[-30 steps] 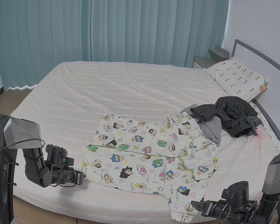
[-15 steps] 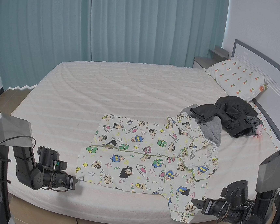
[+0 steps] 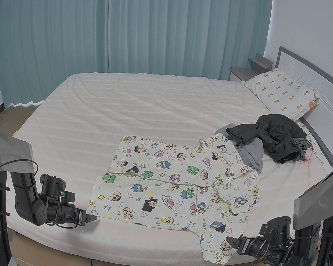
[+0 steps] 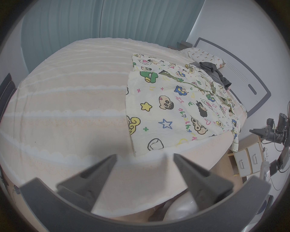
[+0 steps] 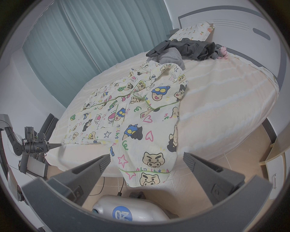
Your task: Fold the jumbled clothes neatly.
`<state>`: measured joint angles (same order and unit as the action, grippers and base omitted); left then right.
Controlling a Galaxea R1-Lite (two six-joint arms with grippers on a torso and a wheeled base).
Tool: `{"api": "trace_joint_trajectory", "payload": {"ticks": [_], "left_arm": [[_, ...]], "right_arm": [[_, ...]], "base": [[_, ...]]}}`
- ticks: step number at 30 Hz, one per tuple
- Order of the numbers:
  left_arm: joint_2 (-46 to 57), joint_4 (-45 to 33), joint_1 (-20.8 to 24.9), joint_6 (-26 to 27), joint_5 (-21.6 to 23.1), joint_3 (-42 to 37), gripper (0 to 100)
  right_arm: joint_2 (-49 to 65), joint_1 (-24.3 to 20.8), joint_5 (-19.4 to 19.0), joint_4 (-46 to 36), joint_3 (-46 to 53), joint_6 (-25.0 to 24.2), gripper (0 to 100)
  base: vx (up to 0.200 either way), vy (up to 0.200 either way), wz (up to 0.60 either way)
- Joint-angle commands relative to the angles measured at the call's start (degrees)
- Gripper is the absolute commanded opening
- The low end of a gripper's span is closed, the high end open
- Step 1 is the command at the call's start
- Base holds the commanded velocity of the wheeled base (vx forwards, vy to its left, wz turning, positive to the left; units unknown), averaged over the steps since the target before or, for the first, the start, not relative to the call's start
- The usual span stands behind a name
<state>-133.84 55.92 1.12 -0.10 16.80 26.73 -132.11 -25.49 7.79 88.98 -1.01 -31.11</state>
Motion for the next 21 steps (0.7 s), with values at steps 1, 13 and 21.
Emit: {"api": "trace_joint_trajectory", "payload": {"ticks": [1,13,21], "left_arm": [[-0.02,0.16,-0.24,-0.52,0.16,0.07,100],[-1.42,0.07,8.37,-18.8,-10.03,3.5,100],[-5.47,2.53,10.92,-18.8,-16.27,6.14,100]], "right_arm": [[-0.43,-0.09,-0.23,0.49,0.92,0.0,100],[-0.08,-0.35,-0.41,0.49,0.92,-0.62,100],[0.1,-0.35,-0.41,0.49,0.92,-0.62,100]], "base": [[0.0,0.0,0.0],[0.0,0.0,0.0],[0.0,0.0,0.0]]}}
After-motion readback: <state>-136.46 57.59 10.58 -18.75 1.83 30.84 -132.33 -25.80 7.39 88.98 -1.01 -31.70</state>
